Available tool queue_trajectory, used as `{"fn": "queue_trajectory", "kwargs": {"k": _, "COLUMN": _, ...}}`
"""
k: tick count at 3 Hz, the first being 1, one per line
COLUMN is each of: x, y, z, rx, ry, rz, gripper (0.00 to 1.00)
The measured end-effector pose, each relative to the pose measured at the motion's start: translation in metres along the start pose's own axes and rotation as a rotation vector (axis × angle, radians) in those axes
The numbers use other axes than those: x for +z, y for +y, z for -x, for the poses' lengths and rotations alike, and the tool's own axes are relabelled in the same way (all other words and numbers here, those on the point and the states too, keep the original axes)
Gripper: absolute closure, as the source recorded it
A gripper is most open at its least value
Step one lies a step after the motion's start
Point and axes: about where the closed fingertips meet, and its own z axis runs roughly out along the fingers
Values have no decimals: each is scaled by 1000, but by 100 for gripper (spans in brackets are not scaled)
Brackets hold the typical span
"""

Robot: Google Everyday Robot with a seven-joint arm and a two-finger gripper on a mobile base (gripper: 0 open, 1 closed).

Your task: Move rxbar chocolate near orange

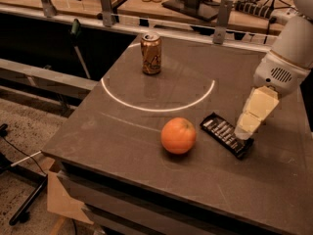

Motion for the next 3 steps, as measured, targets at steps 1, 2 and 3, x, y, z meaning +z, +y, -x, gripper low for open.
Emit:
{"fn": "queue_trajectory", "kwargs": {"k": 1, "x": -36, "y": -18, "z": -10, "rx": 64, "ry": 28, "rz": -168, "gripper": 0}}
{"fn": "queue_trajectory", "kwargs": {"k": 2, "x": -91, "y": -37, "z": -20, "rx": 151, "ry": 52, "rz": -421, "gripper": 0}}
{"fn": "queue_trajectory", "kwargs": {"k": 3, "x": -138, "y": -67, "z": -27, "rx": 268, "ry": 67, "rz": -628, "gripper": 0}}
